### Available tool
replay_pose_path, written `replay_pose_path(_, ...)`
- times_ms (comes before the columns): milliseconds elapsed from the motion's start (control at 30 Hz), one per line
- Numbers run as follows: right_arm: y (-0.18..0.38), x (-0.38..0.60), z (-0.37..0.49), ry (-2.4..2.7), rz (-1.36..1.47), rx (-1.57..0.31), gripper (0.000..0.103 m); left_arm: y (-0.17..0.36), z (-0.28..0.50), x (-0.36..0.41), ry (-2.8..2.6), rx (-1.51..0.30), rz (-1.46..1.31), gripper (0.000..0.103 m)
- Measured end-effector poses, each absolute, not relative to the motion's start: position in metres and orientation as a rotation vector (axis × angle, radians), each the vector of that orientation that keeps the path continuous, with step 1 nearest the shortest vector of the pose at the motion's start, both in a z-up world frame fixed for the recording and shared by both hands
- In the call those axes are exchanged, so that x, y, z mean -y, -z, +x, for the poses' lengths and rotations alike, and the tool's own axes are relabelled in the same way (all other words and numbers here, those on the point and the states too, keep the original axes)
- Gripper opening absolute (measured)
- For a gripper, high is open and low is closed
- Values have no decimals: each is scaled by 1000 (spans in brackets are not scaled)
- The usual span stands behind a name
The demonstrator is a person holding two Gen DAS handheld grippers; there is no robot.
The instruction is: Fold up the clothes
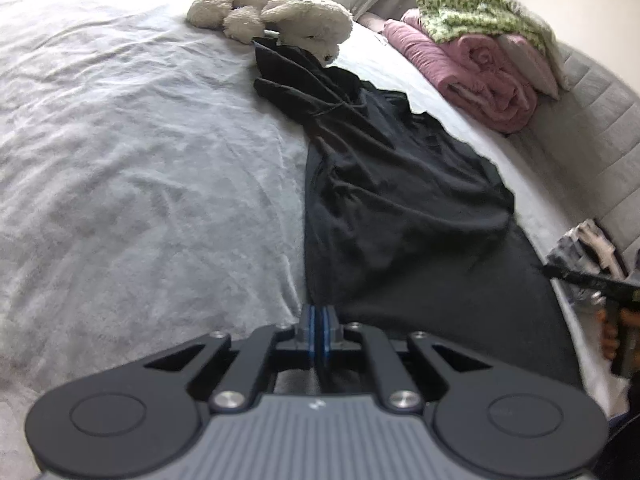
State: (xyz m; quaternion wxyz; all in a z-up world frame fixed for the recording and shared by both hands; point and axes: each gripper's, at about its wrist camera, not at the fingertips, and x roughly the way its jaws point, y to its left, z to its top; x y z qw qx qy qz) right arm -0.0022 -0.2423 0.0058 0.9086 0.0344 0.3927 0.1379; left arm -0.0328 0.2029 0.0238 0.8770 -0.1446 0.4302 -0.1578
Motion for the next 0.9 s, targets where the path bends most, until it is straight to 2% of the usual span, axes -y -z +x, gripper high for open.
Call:
replay_pose_path(400, -4, 241, -1, -284, 65, -823, 39, -23, -33, -203, 283, -879, -225, 2)
replay_pose_path(800, -9, 249, -11, -279, 81, -809, 39, -36, -59, -230, 309, -851, -345, 14)
replay_pose_path(900, -10, 255, -20, -272, 93, -812, 39, -35, -71, -222, 337, -856, -329, 22)
